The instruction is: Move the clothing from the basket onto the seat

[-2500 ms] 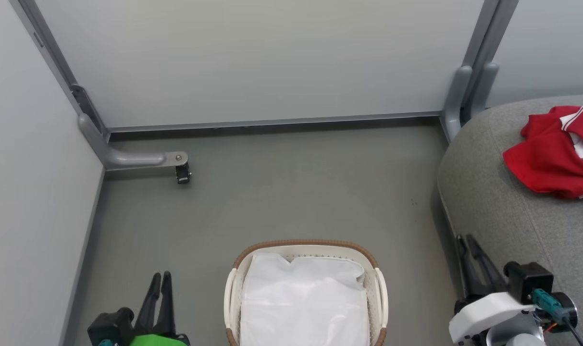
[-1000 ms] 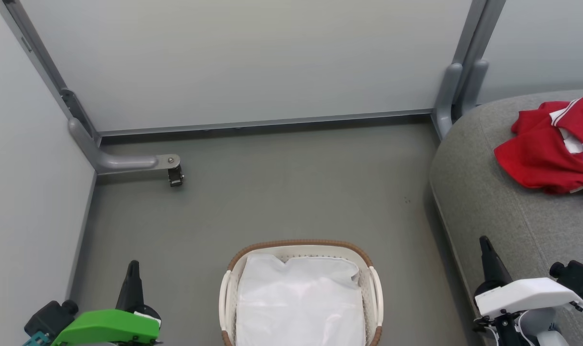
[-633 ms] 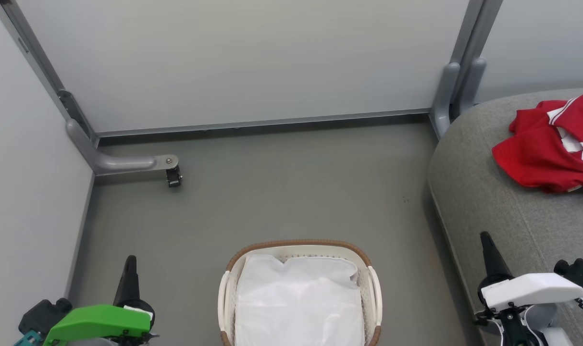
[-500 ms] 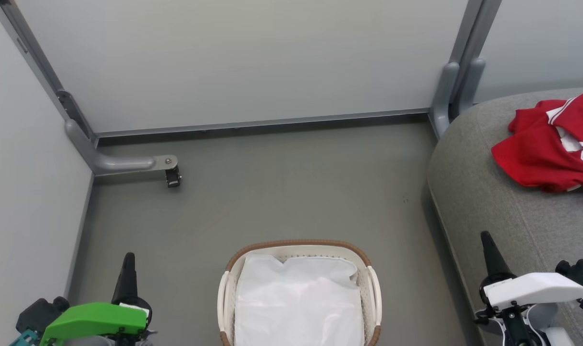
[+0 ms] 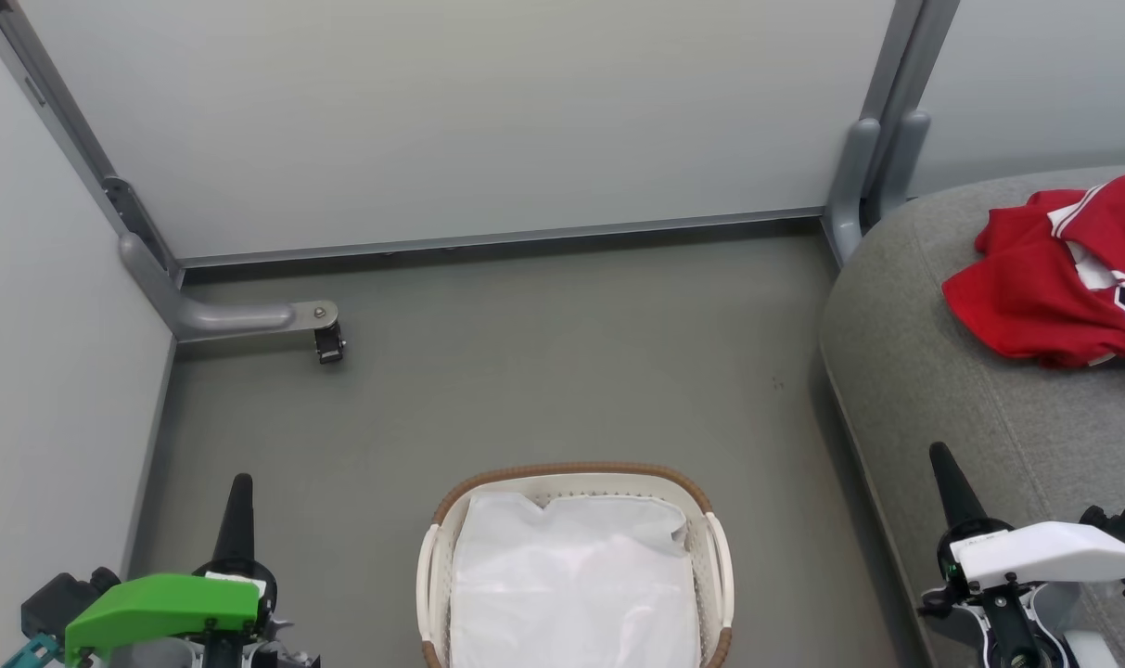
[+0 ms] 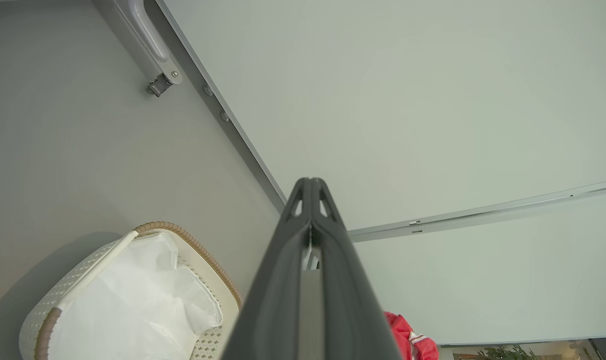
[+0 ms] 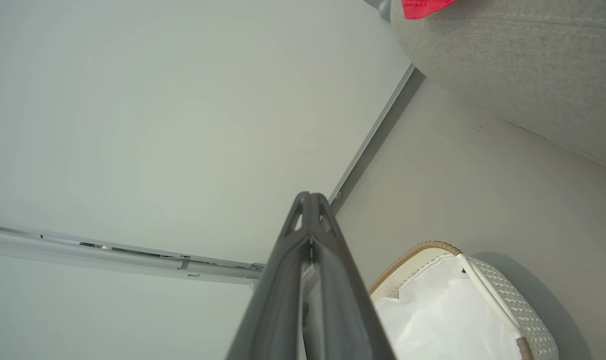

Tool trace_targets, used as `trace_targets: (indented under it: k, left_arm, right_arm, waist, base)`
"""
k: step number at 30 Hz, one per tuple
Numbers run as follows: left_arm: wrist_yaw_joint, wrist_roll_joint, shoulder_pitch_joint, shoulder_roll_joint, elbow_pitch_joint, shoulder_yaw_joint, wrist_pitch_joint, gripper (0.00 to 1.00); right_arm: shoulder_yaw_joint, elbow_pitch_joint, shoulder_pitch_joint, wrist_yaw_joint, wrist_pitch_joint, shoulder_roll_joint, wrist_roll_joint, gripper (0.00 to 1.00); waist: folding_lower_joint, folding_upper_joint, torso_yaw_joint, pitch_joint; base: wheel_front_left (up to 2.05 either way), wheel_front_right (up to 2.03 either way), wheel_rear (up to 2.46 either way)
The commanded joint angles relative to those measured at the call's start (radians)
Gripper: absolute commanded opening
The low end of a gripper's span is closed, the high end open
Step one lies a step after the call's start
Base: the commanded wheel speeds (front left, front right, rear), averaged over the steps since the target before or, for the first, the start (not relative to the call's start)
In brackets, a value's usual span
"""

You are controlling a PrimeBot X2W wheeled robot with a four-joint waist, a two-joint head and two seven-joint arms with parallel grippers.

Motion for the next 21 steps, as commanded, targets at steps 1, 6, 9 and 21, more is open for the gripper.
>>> trace_targets:
  k: [1,6,9,21]
  left_arm:
    - [-0.008,-0.025,-0.024,0.002,-0.009,0.009,0.007,0.00]
    - [-0.009,-0.064,-0.030,0.002,-0.011,0.016,0.019,0.00]
    - [-0.010,-0.088,-0.034,0.001,-0.012,0.021,0.025,0.00]
    - [-0.017,-0.176,-0.044,0.000,-0.017,0.039,0.053,0.00]
  right_arm:
    - [-0.004,-0.011,-0.022,-0.001,0.007,-0.006,0.026,0.00]
    - [-0.008,-0.013,-0.024,-0.001,0.019,-0.006,0.073,0.00]
    - [-0.010,-0.014,-0.024,-0.001,0.025,-0.006,0.098,0.00]
    - [-0.019,-0.017,-0.027,0.000,0.052,-0.007,0.200,0.00]
  waist:
    - [0.0000,0.0000,-0.001,0.000]
    - [0.0000,0.0000,-0.003,0.000]
    - [0.0000,0.0000,-0.005,0.000]
    - [0.0000,0.0000,-0.012,0.001]
  base:
    - [0.00,0.00,0.00]
    - [0.00,0.00,0.00]
    - [0.00,0.00,0.00]
    - [0.00,0.00,0.00]
